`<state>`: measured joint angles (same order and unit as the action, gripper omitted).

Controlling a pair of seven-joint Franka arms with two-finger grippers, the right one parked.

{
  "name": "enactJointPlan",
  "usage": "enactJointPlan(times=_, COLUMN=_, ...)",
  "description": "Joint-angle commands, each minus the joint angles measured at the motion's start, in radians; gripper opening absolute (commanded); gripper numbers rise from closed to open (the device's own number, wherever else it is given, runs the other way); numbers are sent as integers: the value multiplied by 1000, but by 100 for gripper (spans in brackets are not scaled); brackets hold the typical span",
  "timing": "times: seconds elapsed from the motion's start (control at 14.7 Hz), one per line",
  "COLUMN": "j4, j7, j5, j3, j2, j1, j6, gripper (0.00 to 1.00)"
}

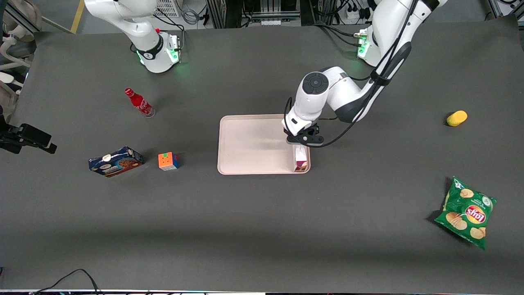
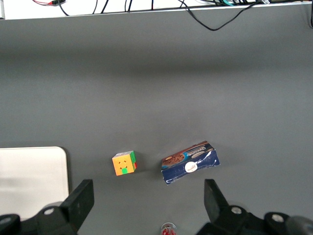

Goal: Place red cookie box on tray
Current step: 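Lower the cookie box onto the tray and open the left gripper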

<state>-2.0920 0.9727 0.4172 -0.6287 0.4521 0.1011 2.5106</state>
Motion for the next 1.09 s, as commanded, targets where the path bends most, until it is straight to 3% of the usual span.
enactJointPlan(times=0.0, j4=-2, j7=35, j5=25, j3=12, j2=-3, j1=15, j6=11, gripper=0)
enactJointPlan(times=0.07, j4=0, j7=35, j5=25, j3=12, j2=-3, j1=15, j6=11, gripper=24)
enactJointPlan(times=0.14, j4=0, j7=35, j5=25, j3=14, j2=-3, j1=14, j6=11, gripper=75)
enactJointPlan(times=0.2, j4=0, j7=35, j5=25, j3=27, j2=-3, j1=15, j6=13, gripper=100)
enactJointPlan(times=0.48, j4=15, j7=35, j5=25, j3=27, j2=-12, j1=12, j6=8, gripper=100)
enactJointPlan(times=0.75, j4=122, j7=-2, j5=23, j3=26, j2=-50, j1=-10, j6=-87, gripper=100)
enactJointPlan(times=1.02, j4=289, j7=-219, j5=-49, j3=40, j2=-95, j1=-61, j6=-287, gripper=100)
